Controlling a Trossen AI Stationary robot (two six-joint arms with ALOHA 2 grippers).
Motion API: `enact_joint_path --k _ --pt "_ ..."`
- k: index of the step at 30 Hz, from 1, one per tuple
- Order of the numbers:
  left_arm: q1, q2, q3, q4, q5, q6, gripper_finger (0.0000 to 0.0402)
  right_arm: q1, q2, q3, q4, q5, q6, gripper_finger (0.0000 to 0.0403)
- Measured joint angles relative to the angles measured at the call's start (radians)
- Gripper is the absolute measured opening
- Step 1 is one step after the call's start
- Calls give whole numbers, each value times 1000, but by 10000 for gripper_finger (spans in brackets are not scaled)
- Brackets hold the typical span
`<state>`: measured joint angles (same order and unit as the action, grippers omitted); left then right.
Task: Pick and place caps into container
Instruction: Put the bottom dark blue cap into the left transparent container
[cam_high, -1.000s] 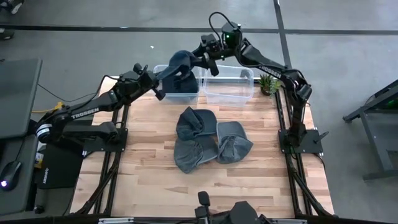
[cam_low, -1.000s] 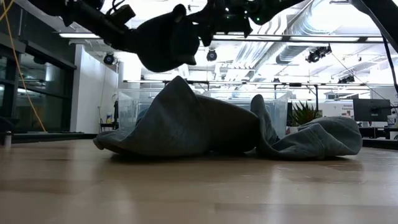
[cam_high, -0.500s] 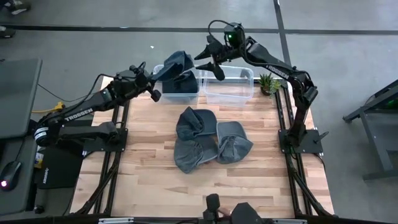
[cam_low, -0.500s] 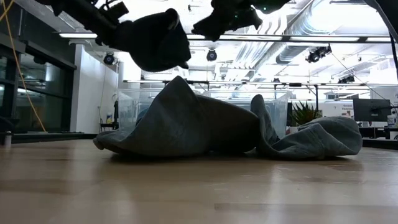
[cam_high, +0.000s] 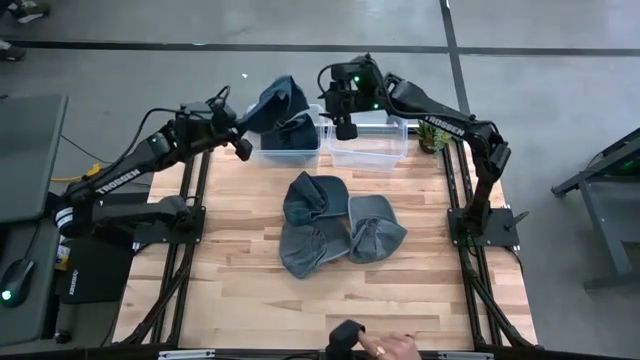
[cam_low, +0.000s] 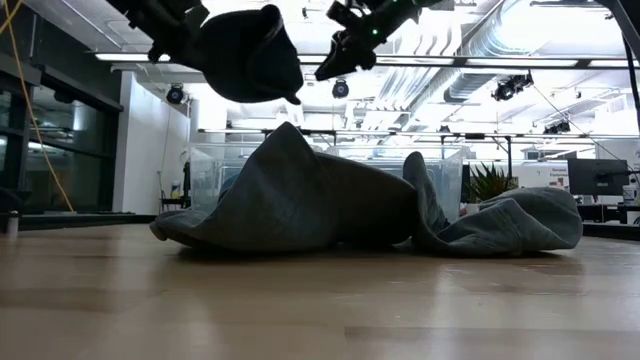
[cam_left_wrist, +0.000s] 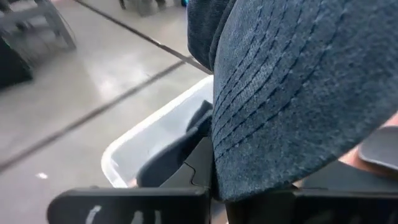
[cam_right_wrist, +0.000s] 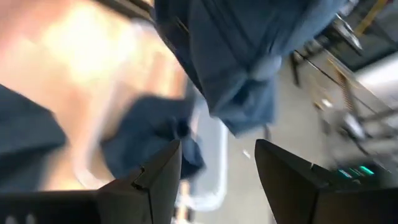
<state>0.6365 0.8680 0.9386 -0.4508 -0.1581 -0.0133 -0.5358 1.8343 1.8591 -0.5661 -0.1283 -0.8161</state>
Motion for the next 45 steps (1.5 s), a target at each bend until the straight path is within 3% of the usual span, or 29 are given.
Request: enact_joint_path --k 4,11,15,20,23,29,32,35,38,45 --pt "115 0 0 -1 168 -45 5 27 0 0 -19 178 -54 200" --pt "333 74 0 9 580 -156 5 23 0 0 -25 276 -110 199" --pt "436 137 0 35 800 -218 5 2 0 0 -3 235 -136 200" --pt "500 214 0 115 1093 -352 5 -12 1 -1 9 71 -193 200" --pt "504 251 0 135 1140 -411 5 -4 2 -4 2 33 -247 199" --pt "503 288 0 158 1214 -432 5 2 2 -4 10 70 -370 199" --pt "503 301 0 167 1253 -437 5 1 2 -4 24 97 -354 200" --pt "502 318 0 165 1254 -442 5 -3 2 -5 58 152 -196 200" --pt "503 331 0 165 1253 -443 5 -20 2 -5 71 143 8 200" --pt "503 343 0 169 1273 -433 5 -108 2 7 78 -21 446 200"
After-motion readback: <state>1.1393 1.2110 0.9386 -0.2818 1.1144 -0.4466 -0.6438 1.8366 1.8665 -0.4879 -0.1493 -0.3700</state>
